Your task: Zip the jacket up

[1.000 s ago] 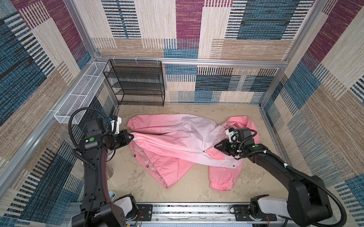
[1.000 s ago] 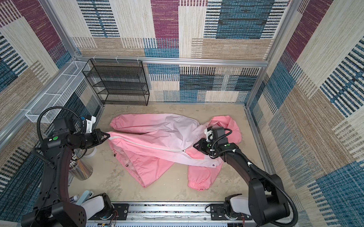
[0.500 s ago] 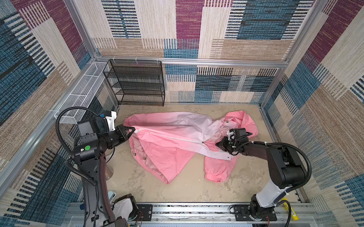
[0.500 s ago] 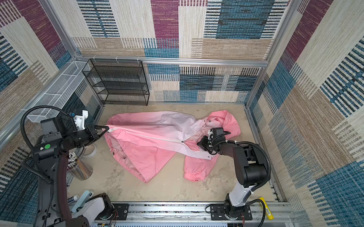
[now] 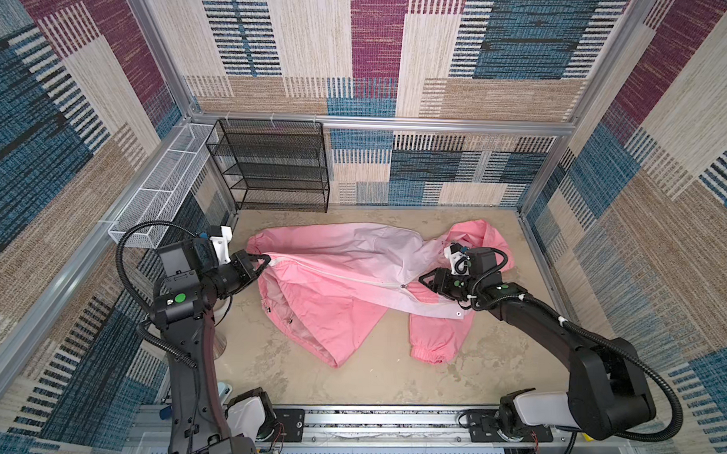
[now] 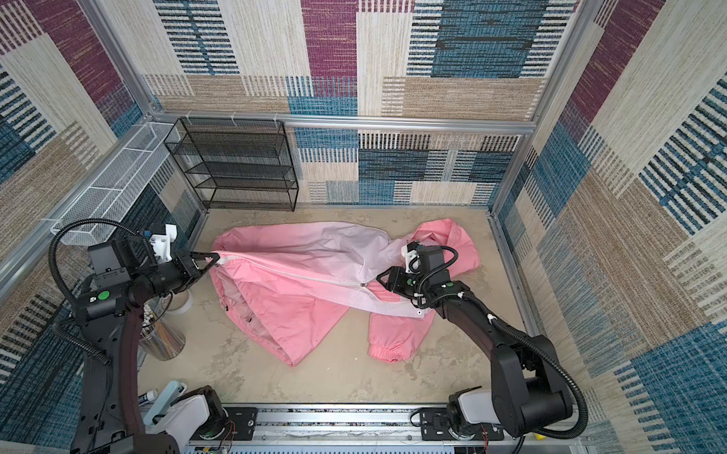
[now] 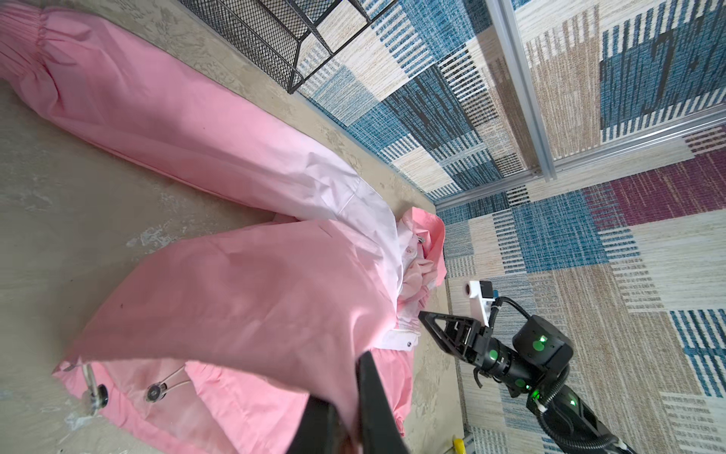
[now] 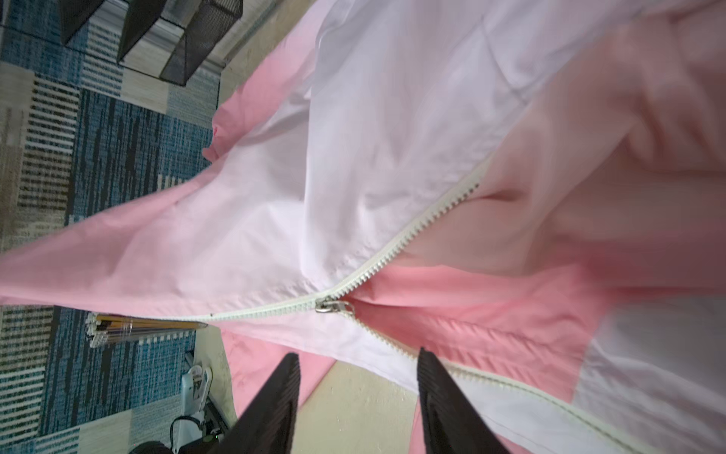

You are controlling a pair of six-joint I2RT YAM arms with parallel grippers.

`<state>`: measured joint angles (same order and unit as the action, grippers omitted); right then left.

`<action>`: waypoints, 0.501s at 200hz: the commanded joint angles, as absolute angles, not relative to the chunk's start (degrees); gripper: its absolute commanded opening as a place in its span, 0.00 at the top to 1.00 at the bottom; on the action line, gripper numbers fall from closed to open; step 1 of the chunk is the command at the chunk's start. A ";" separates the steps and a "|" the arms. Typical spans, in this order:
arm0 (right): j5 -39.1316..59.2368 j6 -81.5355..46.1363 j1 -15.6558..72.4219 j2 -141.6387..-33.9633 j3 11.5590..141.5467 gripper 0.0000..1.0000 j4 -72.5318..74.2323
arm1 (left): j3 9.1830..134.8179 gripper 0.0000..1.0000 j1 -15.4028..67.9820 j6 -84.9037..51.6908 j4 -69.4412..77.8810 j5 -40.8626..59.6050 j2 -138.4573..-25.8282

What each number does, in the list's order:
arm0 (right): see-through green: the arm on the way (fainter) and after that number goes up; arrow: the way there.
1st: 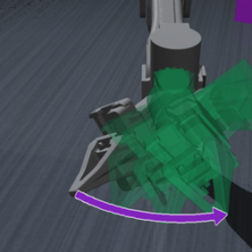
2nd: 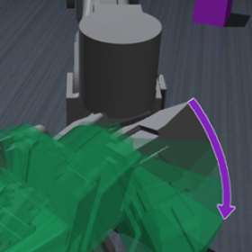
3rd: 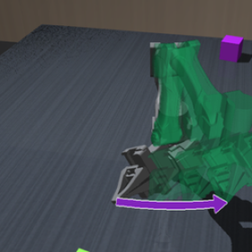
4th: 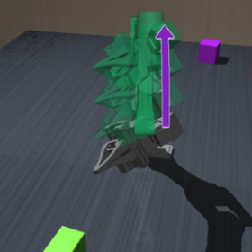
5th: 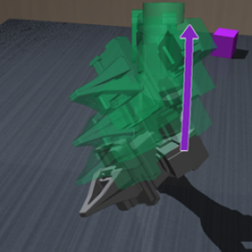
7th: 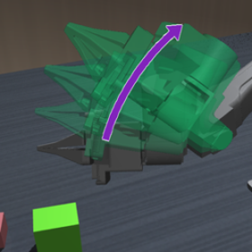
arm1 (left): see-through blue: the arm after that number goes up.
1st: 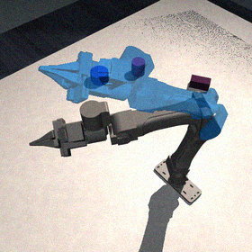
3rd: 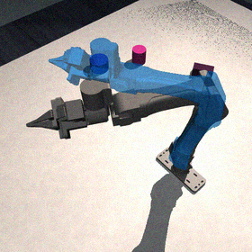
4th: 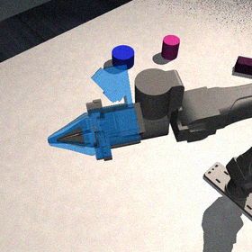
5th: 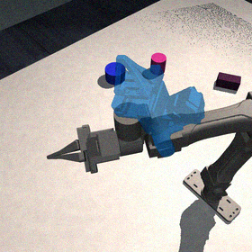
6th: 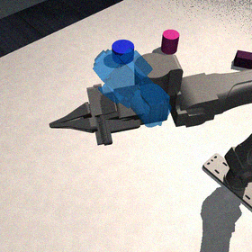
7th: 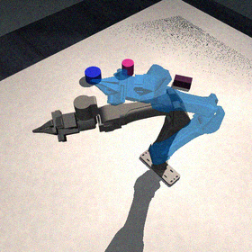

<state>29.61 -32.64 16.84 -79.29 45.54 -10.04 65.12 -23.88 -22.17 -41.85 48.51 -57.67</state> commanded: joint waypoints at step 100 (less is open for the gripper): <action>36.77 -27.16 21.71 -88.80 47.81 0.35 1.23 | 66.88 1.00 -24.08 -19.25 -43.24 48.42 -58.02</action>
<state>35.57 -28.18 21.63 -87.88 47.16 -2.72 66.22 -23.90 -20.95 -44.03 48.27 -58.06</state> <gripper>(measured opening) 0.649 0.098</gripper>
